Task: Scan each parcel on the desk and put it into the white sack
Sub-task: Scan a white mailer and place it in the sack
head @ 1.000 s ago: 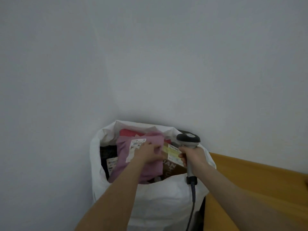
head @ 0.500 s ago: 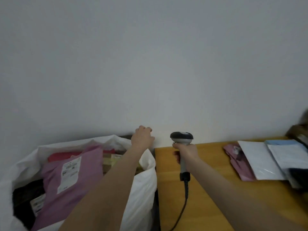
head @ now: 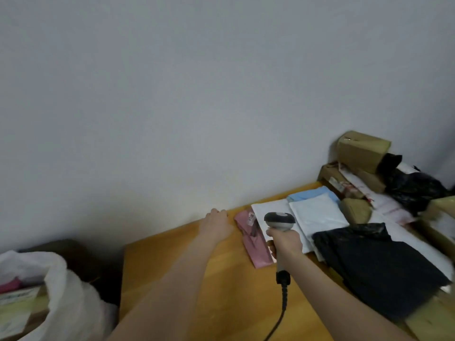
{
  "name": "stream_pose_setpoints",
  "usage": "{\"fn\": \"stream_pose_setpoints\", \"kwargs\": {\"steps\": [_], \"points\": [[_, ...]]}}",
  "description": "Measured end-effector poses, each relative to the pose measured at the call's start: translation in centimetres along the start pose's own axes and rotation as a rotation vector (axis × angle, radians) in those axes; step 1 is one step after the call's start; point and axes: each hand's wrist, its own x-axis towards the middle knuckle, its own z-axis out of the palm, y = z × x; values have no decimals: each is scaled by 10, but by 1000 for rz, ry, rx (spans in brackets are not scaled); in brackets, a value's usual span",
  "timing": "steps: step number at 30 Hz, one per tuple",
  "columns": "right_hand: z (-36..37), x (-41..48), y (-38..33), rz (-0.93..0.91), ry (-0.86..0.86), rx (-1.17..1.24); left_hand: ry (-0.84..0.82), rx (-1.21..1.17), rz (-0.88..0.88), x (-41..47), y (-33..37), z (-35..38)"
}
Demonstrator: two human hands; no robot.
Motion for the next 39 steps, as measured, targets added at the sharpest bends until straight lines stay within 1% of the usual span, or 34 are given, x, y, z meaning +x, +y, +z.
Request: {"fn": "stream_pose_setpoints", "kwargs": {"steps": [2, 5, 7, 10, 12, 14, 15, 17, 18, 20, 22, 25, 32, 33, 36, 39], "points": [[-24, 32, -6, 28, 38, 23, -54, -67, 9, 21, 35, 20], [-53, 73, -16, 34, 99, 5, -98, -315, -9, 48, 71, 48], [-66, 97, -20, 33, 117, -20, -133, -452, -86, 63, 83, 70], [-79, 127, -21, 57, 117, -20, -145, -666, -281, 88, 81, 113], [-85, 143, -20, 71, 118, 16, -165, -835, -360, 106, 75, 142], [-90, 153, -21, 73, 106, 42, -142, -928, -435, 113, 77, 156], [-91, 156, -22, 76, 102, 55, -99, -932, -459, 113, 81, 157], [-92, 160, -23, 84, 89, 67, 12, -839, -490, 116, 85, 157], [-92, 161, -25, 85, 80, 70, 49, -799, -510, 117, 86, 155], [-90, 161, -30, 86, 58, 81, 81, -810, -530, 119, 85, 146], [-86, 159, -33, 90, 34, 92, 42, -879, -529, 120, 81, 139], [-79, 148, -35, 97, 5, 121, -72, -969, -484, 112, 87, 133], [-85, 132, -25, 104, 22, 155, -143, -937, -496, 104, 106, 157], [-87, 130, -23, 108, 25, 156, -130, -899, -492, 101, 107, 156], [-91, 125, -20, 108, 33, 157, -16, -837, -451, 97, 105, 142], [-87, 118, -24, 89, 45, 166, 107, -772, -396, 90, 89, 102]]}}
